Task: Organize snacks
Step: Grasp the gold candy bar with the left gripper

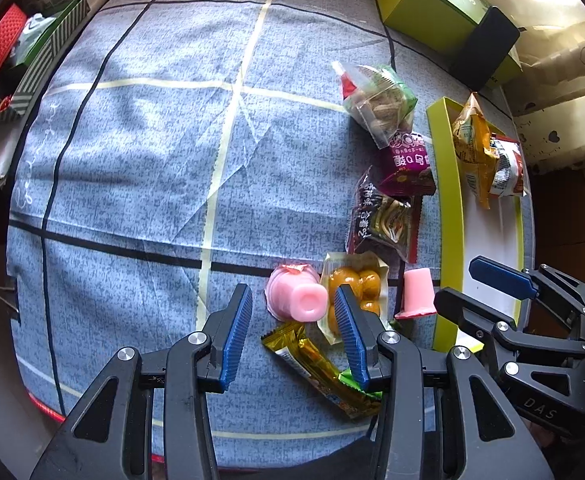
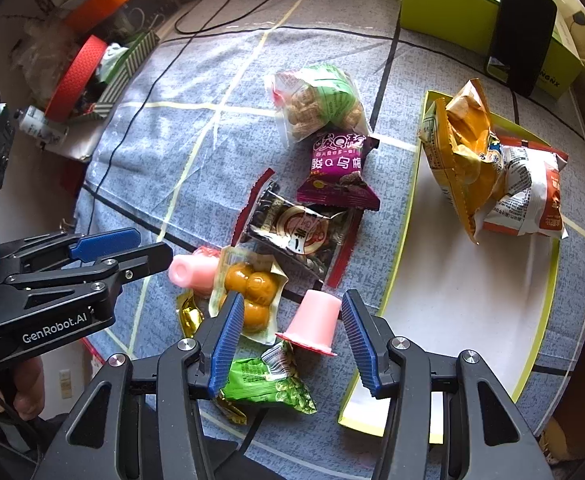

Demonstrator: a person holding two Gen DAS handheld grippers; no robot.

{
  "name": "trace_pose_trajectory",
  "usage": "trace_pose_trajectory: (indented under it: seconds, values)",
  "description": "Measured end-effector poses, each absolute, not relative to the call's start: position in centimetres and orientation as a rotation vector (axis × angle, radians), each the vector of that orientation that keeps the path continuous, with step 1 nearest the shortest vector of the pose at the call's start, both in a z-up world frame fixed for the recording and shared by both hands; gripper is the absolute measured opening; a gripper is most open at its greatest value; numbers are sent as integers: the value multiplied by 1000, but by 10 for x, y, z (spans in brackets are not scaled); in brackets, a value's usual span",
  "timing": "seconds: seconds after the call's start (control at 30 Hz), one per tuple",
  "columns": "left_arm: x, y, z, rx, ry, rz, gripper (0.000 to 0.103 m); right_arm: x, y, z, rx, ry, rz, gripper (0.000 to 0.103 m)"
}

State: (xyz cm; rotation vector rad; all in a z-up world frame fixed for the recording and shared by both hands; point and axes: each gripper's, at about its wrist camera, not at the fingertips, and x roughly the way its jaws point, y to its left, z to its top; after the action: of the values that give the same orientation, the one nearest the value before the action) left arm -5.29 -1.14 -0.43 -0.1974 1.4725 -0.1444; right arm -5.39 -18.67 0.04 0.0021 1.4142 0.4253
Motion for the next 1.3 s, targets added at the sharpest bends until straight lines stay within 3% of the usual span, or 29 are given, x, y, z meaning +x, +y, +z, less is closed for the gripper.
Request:
trace_pose_trajectory:
  seconds: [0.57, 0.67, 0.73, 0.8, 1.3]
  values:
    - [-92, -18, -53, -348, 1678, -164, 44, -60, -186, -9, -12, 1432, 464, 50]
    - [-103, -24, -71, -375, 1732, -167, 31, -61, -185, -11, -24, 1435, 469, 50]
    - [-106, -27, -78, -389, 1738, -171, 27, -62, -185, -12, -30, 1439, 471, 50]
    - [-107, -28, -77, -361, 1712, -159, 23, -62, -185, -13, -35, 1442, 473, 50]
    - [-76, 2, -58, -209, 1506, -62, 23, -52, -179, -10, -22, 1425, 454, 50]
